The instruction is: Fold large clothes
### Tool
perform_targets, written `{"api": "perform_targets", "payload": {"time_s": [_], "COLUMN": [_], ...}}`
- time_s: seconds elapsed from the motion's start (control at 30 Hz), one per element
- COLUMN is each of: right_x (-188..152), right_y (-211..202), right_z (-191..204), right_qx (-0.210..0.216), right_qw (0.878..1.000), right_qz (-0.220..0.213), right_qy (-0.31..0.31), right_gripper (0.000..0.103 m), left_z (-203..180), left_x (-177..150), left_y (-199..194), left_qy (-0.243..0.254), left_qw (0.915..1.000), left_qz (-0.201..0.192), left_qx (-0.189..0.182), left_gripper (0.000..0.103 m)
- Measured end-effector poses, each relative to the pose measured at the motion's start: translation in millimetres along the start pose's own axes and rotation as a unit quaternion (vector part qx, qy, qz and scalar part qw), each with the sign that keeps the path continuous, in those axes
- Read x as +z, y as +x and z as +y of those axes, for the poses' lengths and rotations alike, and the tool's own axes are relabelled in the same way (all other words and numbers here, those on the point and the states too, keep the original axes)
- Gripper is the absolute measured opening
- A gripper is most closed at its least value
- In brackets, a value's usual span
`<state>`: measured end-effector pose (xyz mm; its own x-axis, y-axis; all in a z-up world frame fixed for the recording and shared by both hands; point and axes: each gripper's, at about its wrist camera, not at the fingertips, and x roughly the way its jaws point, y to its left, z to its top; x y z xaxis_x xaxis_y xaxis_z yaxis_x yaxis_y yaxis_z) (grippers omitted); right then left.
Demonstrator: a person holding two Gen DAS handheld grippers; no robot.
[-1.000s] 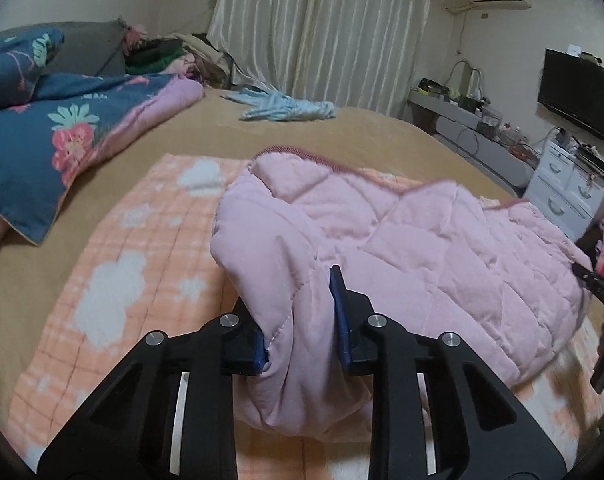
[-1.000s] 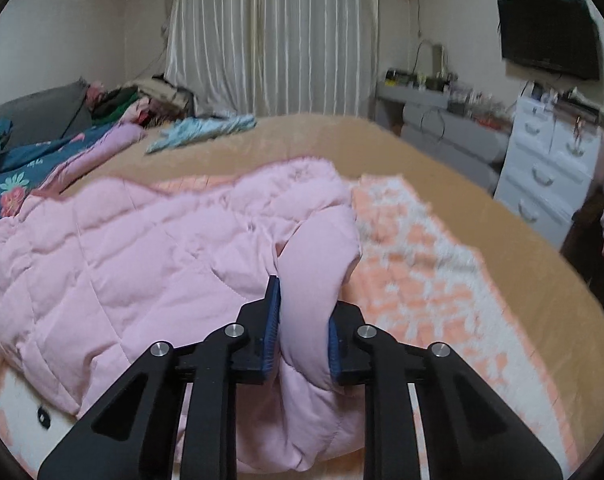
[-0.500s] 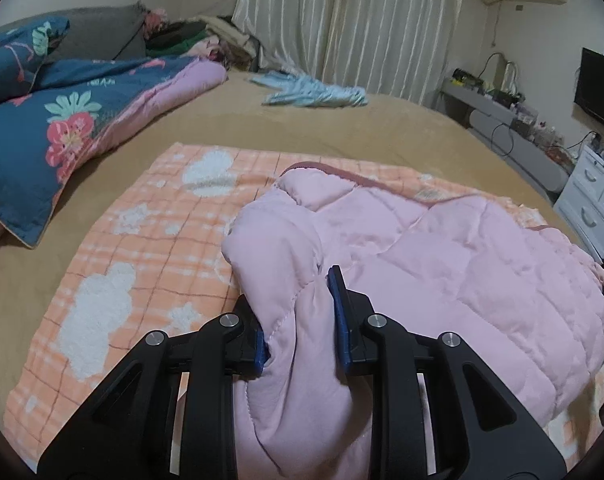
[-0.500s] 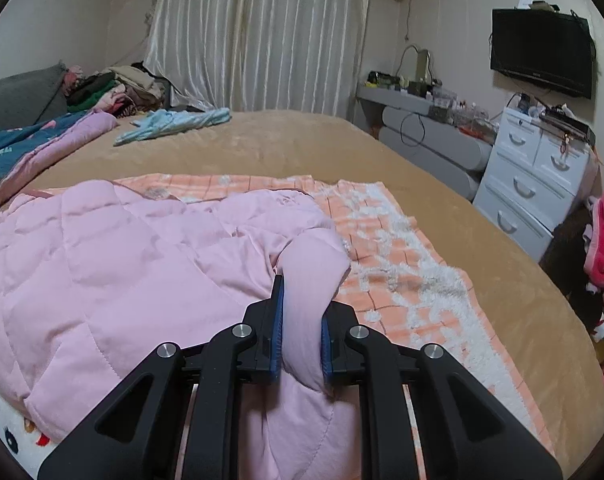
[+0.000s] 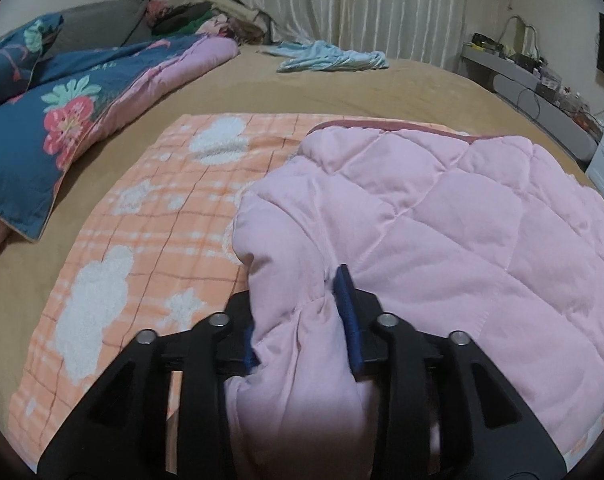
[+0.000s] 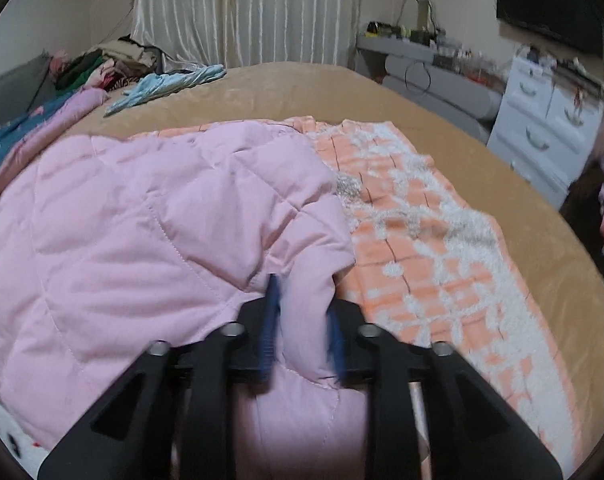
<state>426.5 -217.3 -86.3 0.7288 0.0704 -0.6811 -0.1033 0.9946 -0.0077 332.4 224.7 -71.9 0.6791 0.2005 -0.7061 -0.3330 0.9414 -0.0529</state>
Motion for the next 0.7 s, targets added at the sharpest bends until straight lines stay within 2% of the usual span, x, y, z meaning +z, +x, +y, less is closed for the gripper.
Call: {"api": "perform_targets", "payload": {"time_s": [0.07, 0.1, 0.13, 0.17, 0.2, 0.3, 0.53, 0.6, 0.7], "right_x": [0, 0, 1, 1, 1, 2, -14, -24, -39], "right_y": [-13, -21, -29, -36, -43, -65, -99, -103, -106], "right_z": [-7, -14, -18, -21, -25, -28, -19, -16, -15], "right_qx": [0.008, 0.013, 0.029, 0.047, 0.055, 0.08, 0.102, 0.097, 0.114], "right_qw": [1.0, 0.999, 0.998, 0.996, 0.994, 0.99, 0.988, 0.988, 0.984], "right_qz": [-0.002, -0.009, -0.016, -0.022, -0.025, -0.037, -0.026, -0.016, 0.0], "right_qy": [0.028, 0.049, 0.061, 0.075, 0.088, 0.106, 0.11, 0.117, 0.139], "right_gripper": [0.075, 0.08, 0.087, 0.093, 0.095, 0.099, 0.099, 0.099, 0.099], "left_z": [6, 11, 14, 17, 18, 23, 28, 30, 34], "left_x": [1, 1, 1, 0, 0, -8, -35, -45, -60], "left_y": [-6, -13, -18, -26, -31, -53, -89, -93, -99], "left_qy": [-0.012, -0.019, -0.025, -0.031, -0.034, -0.053, -0.097, -0.111, -0.125], "left_qw": [0.9999, 0.9998, 0.9997, 0.9995, 0.9994, 0.9984, 0.993, 0.991, 0.9887], "left_qz": [0.007, 0.006, 0.006, 0.005, 0.003, 0.0, 0.012, 0.018, 0.026], "left_qx": [0.004, 0.006, 0.004, 0.001, -0.001, -0.018, -0.066, -0.073, -0.078], "left_gripper": [0.047, 0.064, 0.076, 0.079, 0.079, 0.094, 0.094, 0.094, 0.094]}}
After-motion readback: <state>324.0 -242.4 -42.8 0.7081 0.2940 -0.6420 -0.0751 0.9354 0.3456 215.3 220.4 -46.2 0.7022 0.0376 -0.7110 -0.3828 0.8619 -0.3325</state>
